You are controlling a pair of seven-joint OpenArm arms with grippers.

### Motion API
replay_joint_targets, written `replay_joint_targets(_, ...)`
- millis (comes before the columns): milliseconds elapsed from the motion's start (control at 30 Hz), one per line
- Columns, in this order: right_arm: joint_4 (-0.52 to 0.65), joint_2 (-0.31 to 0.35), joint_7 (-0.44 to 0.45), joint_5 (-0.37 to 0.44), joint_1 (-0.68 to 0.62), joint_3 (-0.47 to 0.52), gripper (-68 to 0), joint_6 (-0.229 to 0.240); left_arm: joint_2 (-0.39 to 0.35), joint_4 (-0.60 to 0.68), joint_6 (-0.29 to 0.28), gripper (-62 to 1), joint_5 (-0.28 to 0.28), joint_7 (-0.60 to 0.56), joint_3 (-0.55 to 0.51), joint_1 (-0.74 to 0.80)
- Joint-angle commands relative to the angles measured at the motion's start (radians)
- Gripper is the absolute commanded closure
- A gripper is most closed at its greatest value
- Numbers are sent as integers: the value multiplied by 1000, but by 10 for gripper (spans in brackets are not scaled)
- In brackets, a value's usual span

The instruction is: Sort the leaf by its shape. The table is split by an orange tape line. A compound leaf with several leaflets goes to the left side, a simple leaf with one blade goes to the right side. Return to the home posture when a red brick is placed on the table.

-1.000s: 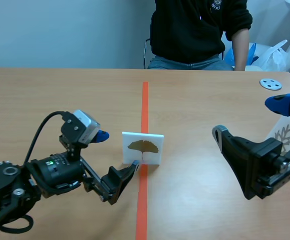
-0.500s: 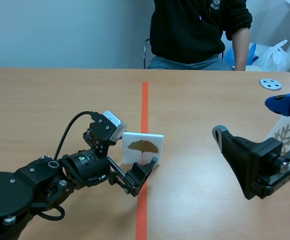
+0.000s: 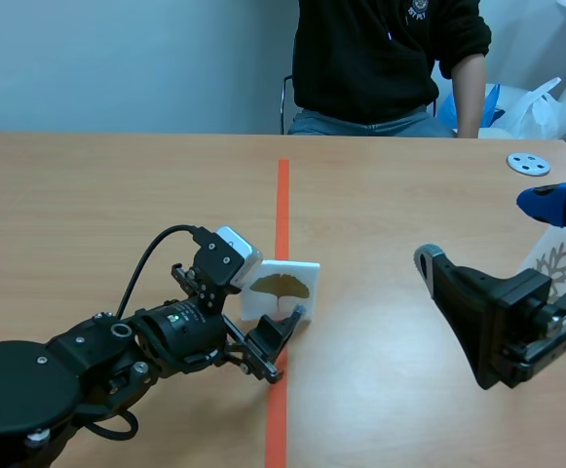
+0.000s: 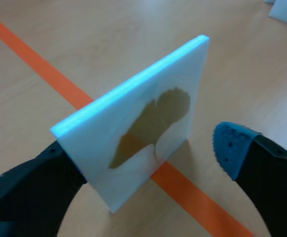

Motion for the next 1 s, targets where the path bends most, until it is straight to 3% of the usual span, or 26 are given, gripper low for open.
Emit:
replay_joint_targets(0,3,3,15,11,0,11,-651,0,6,24,-1,-345,-4,-14,0,-14)
replay_joint_targets(167,3,3,15,11,0,11,-651,0,5,24,-1,-152,-5,-14,0,-14)
replay_joint_targets(333,3,3,15,11,0,11,-651,0,5,29,-6,-45,-7,-9,0,-13)
replay_joint_targets(500,3,3,22,11,1,11,-651,0,-23,124,-14,-38,-15,66,0,12)
replay_joint_targets(733,3,3,33,11,1,11,-651,0,-107,399,-13,-38,-141,201,-45,97)
replay_joint_targets(800,3,3,33,11,1,11,-651,0,-130,470,-13,-38,-193,248,-82,128)
replay_joint_targets(967,3,3,33,11,1,11,-651,0,-179,595,-8,-39,-252,280,-212,204)
